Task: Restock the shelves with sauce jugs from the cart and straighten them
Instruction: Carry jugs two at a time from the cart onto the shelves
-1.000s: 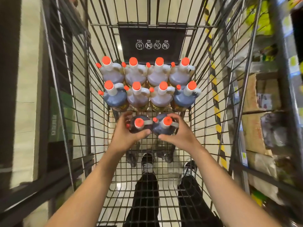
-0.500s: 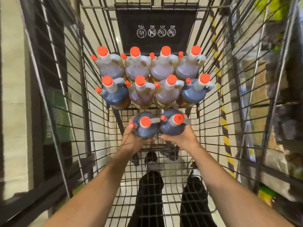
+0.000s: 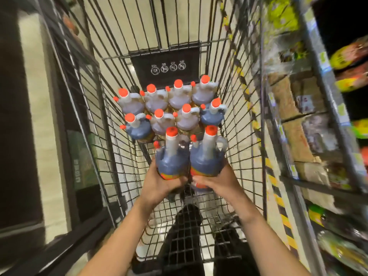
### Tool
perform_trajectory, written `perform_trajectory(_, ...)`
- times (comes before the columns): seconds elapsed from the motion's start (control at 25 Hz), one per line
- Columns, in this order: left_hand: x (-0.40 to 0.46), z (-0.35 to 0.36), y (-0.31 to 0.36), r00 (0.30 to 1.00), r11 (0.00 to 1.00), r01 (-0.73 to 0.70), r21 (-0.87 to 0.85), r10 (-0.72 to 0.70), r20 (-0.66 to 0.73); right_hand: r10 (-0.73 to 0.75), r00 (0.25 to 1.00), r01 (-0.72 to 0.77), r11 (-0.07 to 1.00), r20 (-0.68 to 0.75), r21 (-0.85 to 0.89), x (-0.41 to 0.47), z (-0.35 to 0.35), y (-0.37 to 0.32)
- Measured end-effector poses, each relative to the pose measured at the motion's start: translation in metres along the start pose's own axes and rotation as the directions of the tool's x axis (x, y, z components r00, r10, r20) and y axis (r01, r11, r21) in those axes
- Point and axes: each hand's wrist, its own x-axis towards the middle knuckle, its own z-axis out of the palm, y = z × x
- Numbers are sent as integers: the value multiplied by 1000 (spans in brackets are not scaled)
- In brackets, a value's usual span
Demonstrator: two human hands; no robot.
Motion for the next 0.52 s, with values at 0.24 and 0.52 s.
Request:
perform_trajectory(0.24,-89,36,101,988,986,-153,73,151,27,-135,988,139,989,-75,45,-100,-40,-58)
perform_trajectory(0.52,-197,100,179,915,916,-383,117,359,185,-291,911,357,911,-291,207,-240,-102,-99)
